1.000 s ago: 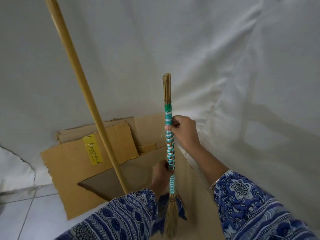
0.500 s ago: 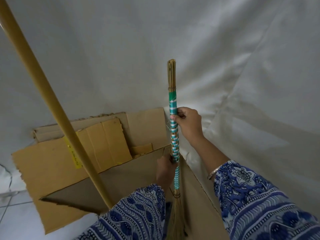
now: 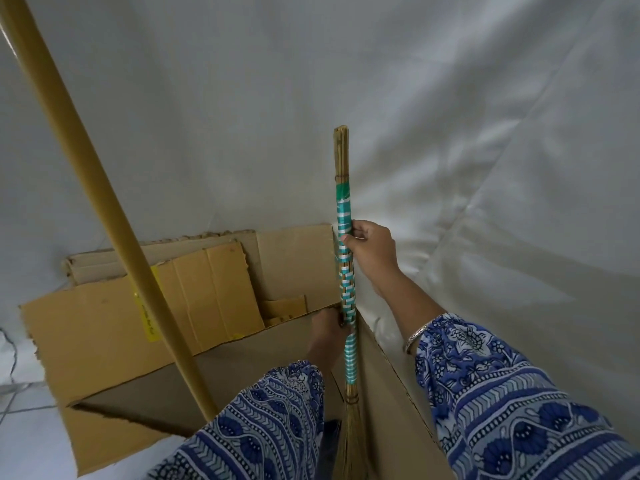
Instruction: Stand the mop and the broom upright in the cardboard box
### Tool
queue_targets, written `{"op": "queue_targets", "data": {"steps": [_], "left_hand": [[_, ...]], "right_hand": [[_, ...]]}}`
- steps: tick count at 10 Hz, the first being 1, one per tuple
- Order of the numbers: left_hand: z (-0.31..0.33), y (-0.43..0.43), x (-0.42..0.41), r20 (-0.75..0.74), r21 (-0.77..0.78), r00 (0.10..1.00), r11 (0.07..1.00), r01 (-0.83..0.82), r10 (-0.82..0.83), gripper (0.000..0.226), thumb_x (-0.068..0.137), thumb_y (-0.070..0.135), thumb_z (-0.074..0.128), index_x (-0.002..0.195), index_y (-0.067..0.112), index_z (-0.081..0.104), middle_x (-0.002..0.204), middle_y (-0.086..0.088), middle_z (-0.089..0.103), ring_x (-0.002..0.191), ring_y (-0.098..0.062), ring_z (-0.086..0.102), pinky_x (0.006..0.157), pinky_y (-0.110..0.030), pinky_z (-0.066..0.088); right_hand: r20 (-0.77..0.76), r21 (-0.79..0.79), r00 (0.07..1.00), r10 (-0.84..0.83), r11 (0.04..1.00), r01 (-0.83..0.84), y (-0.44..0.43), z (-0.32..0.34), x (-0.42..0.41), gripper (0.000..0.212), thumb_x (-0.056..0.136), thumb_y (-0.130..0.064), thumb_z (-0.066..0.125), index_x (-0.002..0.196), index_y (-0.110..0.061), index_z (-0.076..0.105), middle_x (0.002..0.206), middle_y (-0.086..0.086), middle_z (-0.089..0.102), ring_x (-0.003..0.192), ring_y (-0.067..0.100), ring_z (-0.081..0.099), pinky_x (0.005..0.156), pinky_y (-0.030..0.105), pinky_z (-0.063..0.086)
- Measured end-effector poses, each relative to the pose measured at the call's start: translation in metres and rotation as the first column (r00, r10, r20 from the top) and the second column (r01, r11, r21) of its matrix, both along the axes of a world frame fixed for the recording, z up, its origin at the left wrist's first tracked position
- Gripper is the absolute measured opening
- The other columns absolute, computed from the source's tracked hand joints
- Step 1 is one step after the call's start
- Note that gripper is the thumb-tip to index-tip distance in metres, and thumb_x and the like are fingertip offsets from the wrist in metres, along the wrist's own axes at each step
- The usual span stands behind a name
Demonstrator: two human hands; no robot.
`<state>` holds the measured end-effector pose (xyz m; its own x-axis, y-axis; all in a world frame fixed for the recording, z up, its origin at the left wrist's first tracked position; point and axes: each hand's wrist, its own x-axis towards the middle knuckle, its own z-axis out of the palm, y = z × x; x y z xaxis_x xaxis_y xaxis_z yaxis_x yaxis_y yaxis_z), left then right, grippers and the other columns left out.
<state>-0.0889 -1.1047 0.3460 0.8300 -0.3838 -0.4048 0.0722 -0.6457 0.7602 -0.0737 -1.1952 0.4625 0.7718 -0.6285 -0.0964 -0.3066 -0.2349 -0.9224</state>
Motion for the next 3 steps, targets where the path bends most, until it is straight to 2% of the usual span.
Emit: {"op": "queue_targets", "data": {"steps": [1,2,3], "left_hand": [[0.001,-0.001,0.004,-0.023,0.021,0.999,0.999,0.034,-0.034,0.018,0.085,0.004,0.053,0.091,-0.007,0.067,0.101,-0.023,0.069,0.081,-0.019,0.055,0.069,-0.029,0.041],[0.011,0.0,0.005,-0.008,0.051,0.997,0.995,0.08,-0.08,0.021,0.086,0.006,0.054,0.098,-0.006,0.065,0.109,-0.021,0.067,0.094,-0.025,0.06,0.075,-0.03,0.043],[0.027,0.014,-0.002,0.046,0.025,0.996,0.997,0.07,-0.071,0.024,0.087,0.007,0.052,0.108,0.0,0.059,0.115,-0.019,0.063,0.1,-0.028,0.058,0.086,-0.033,0.047]], "right_hand": [[-0.072,0.023,0.997,0.031,0.999,-0.029,-0.003,-0.002,0.0,0.03,0.091,-0.021,0.053,0.109,0.0,0.065,0.108,0.017,0.07,0.09,0.023,0.061,0.085,0.035,0.049],[-0.1,0.044,0.994,0.042,0.998,-0.038,0.0,0.002,0.001,0.039,0.093,-0.03,0.047,0.098,0.005,0.064,0.094,0.02,0.067,0.079,0.02,0.054,0.073,0.03,0.042],[-0.07,-0.023,0.997,-0.024,0.999,0.023,0.009,0.009,-0.008,0.028,0.095,-0.041,0.038,0.077,-0.024,0.053,0.08,-0.006,0.053,0.077,0.012,0.049,0.068,0.026,0.039]]}}
